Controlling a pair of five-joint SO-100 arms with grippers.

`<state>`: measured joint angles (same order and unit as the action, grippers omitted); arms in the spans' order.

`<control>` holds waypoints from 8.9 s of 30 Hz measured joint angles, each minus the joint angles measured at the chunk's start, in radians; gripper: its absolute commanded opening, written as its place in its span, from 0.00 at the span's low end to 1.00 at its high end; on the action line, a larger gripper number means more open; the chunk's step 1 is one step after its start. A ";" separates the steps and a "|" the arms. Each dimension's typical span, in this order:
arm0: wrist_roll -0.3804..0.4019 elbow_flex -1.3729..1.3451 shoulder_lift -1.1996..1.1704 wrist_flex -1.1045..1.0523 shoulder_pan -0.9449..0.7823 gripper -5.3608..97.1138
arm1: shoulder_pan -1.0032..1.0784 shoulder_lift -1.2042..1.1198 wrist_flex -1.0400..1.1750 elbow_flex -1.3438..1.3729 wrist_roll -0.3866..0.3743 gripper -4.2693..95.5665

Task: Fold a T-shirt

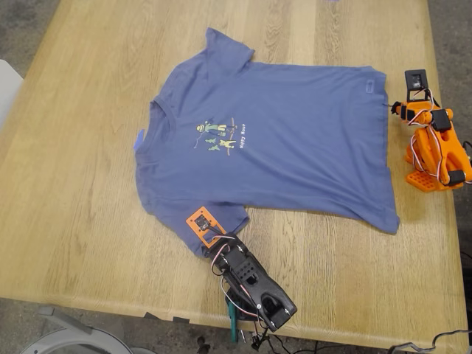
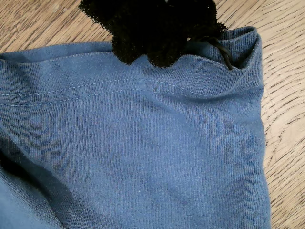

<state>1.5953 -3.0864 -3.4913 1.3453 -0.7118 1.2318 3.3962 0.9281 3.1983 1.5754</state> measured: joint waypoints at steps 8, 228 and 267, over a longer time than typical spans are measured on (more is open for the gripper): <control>0.000 -0.002 0.000 -0.342 0.098 0.05 | -0.193 0.002 -0.342 0.002 0.015 0.04; -0.023 3.382 3.433 -0.239 0.083 0.05 | -1.325 -2.210 -1.095 -1.301 -0.152 0.35; -0.012 3.381 2.974 0.235 0.466 0.05 | -1.023 -2.112 -0.971 -1.436 -0.149 0.04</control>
<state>1.5831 0.2945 -0.5170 1.5800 -0.2454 0.2086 1.2839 -0.0430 1.7625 1.4266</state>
